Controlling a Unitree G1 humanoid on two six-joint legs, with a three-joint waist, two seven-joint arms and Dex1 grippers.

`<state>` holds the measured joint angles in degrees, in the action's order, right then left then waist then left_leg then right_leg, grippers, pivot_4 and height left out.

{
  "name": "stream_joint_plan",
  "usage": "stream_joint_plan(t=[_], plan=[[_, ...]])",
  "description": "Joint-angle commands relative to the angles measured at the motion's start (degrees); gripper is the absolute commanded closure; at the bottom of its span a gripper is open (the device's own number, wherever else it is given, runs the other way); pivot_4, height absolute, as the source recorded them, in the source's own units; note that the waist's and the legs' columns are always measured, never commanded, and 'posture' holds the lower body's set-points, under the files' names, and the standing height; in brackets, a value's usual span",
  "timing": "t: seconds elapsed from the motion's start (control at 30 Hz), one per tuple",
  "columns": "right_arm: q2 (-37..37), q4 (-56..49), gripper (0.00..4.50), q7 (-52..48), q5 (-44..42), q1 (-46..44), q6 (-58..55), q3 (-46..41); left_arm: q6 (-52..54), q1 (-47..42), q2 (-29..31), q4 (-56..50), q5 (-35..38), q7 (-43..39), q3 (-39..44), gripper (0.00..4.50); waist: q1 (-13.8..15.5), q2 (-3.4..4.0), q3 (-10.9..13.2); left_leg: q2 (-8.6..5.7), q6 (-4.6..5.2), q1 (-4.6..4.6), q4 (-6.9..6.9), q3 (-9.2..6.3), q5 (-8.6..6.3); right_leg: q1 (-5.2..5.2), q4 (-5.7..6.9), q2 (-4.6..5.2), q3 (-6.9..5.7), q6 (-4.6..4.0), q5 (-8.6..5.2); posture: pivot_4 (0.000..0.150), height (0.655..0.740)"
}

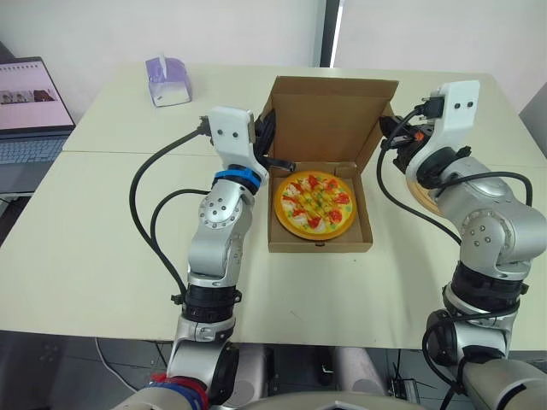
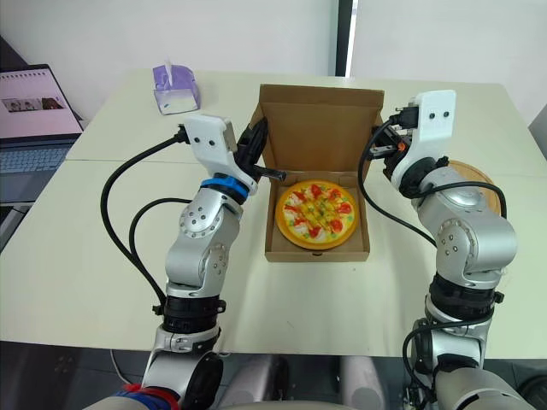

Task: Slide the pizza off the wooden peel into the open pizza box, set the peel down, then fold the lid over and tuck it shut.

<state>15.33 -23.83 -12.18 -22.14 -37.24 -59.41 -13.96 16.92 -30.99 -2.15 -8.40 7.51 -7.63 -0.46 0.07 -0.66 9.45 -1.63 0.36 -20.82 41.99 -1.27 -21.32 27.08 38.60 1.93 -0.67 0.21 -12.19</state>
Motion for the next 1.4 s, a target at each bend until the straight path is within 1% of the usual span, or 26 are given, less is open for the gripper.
stream_joint_plan(t=[0.03, 0.4, 0.6, 0.87, 1.1, 1.4], plan=[[-0.44, -0.38, 4.48, -1.6, -2.63, -2.43, -0.01, 2.19, -0.46, -2.0, -2.38, 0.39, -0.12, 0.61, -2.89, 4.5, 0.0, 0.0, 0.0, 0.0, 0.0, 0.0, 0.0, 0.0, 0.0, 0.0, 0.0, 0.0, 0.0, 0.0, 0.0, 0.15, 0.7251], [-1.26, 3.94, 4.48, -2.19, -4.0, -6.73, -1.77, 1.08, -4.79, -3.57, -5.07, 6.2, -1.88, 2.49, -3.59, 4.5, 0.06, 0.0, 0.0, -0.01, 0.02, 0.0, 0.0, -0.01, 0.01, 0.0, 0.0, 0.01, -0.01, 0.0, 0.0, 0.15, 0.7251], [-0.37, 2.7, 4.48, -2.69, -4.81, -6.0, -2.86, 1.12, -5.31, -3.84, -5.53, 6.06, -1.61, 2.05, -3.85, 4.5, 0.06, 0.0, 0.0, -0.01, 0.02, 0.0, 0.0, 0.0, 0.01, 0.0, 0.0, 0.02, 0.0, 0.0, 0.0, 0.15, 0.7251], [0.58, 2.17, 4.48, -2.93, -5.24, -4.63, -2.84, 1.74, -6.63, -7.34, -6.69, 9.87, -1.26, 1.13, -4.09, 4.5, 0.25, 0.0, 0.0, -0.01, 0.03, -0.01, -0.01, 0.01, 0.01, 0.0, -0.03, 0.01, -0.01, 0.0, 0.0, 0.15, 0.7251], [1.19, 2.25, 4.48, -3.6, -5.37, -3.91, -2.84, 1.96, -7.31, -6.41, -6.69, 10.03, -1.95, 0.94, -4.99, 4.5, 0.34, 0.0, 0.0, -0.01, 0.04, -0.02, -0.01, 0.0, 0.02, 0.0, -0.02, 0.02, -0.01, 0.0, 0.0, 0.15, 0.7251], [2.0, 2.99, 4.48, -5.39, -5.36, -3.68, -2.41, 2.5, -14.26, -3.54, -7.41, 14.41, -5.89, 0.24, -8.01, 4.5, 0.62, 0.0, 0.0, -0.02, 0.04, -0.01, 0.0, 0.0, 0.02, -0.01, -0.04, 0.02, -0.01, 0.0, 0.0, 0.15, 0.7251]])
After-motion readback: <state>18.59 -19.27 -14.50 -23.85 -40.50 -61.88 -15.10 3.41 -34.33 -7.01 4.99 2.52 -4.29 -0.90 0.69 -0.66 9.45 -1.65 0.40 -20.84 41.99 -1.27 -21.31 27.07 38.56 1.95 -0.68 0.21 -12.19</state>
